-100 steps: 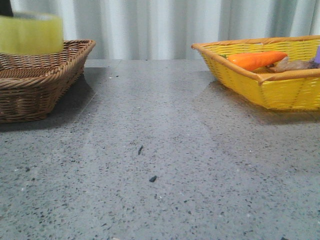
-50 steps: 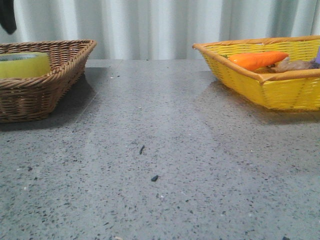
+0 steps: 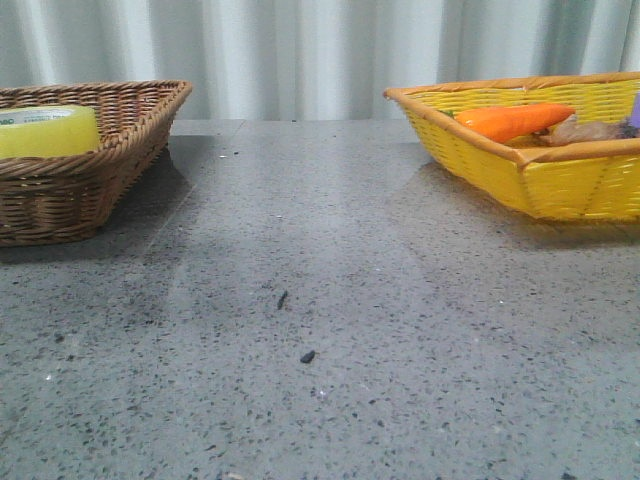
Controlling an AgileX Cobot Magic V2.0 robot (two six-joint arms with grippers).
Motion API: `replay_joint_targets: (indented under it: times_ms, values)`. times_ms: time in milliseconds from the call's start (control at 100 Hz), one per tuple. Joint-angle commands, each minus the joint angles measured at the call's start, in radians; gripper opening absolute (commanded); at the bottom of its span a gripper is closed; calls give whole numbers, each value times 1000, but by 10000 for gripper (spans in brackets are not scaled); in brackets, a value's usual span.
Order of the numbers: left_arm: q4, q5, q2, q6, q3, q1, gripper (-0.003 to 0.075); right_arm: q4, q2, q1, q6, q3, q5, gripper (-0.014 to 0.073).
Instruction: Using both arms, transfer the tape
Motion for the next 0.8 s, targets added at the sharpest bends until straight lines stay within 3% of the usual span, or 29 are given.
replay_joint_targets:
  times_ms: [0,130,250,440,790]
  values:
    - [-4,-179,-130,-13,135,-46,165,-54,-64,-1,-7,56,-144,-62]
    - [-51,-322,-326,-13,329,-53,-20,-69,-132,-1,-7,99,-140,-62]
    - [-39,-415,-484,-13,442,-51,-20,-69,-146,-1,-7,104,-125,-62]
    - [-55,-420,-654,-13,535,-51,-20,-69,-146,-1,-7,104,-118,-62]
    - [-55,-420,-701,-13,588,-51,-20,-69,-146,-1,-7,104,-117,-62]
